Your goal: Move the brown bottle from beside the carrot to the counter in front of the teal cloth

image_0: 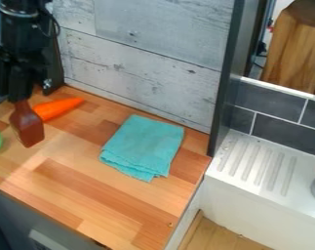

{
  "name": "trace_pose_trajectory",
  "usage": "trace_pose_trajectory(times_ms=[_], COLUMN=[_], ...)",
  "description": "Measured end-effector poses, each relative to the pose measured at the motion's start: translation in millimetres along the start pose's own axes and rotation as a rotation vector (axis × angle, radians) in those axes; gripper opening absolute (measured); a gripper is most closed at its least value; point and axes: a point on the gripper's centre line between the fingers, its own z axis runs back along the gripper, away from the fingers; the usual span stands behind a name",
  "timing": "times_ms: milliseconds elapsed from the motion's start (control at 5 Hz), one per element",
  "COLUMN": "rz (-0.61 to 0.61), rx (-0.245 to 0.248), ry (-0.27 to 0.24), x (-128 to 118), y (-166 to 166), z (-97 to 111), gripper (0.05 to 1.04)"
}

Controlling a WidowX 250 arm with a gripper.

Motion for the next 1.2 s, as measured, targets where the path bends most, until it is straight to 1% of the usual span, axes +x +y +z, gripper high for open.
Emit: trace_pose_trajectory(times_ms=[200,400,600,800,1000,1200], rz=[-0.054,-0.112,-0.169,-0.159,-0.153,-0.122], rx=[-0.073,-0.128,-0.187,-0.219,-0.240,-0.238], ry=[0.011,0.090,0.117,0.053,0.005,-0.059], x=[-20,-33,-38,-30,-22,-12], y=[-22,-52,-91,-121,-137,-139], z=[7,-4,-13,-10,-8,-7], gripper=[0.327,0.327,0.327,0.327,0.327,0.327])
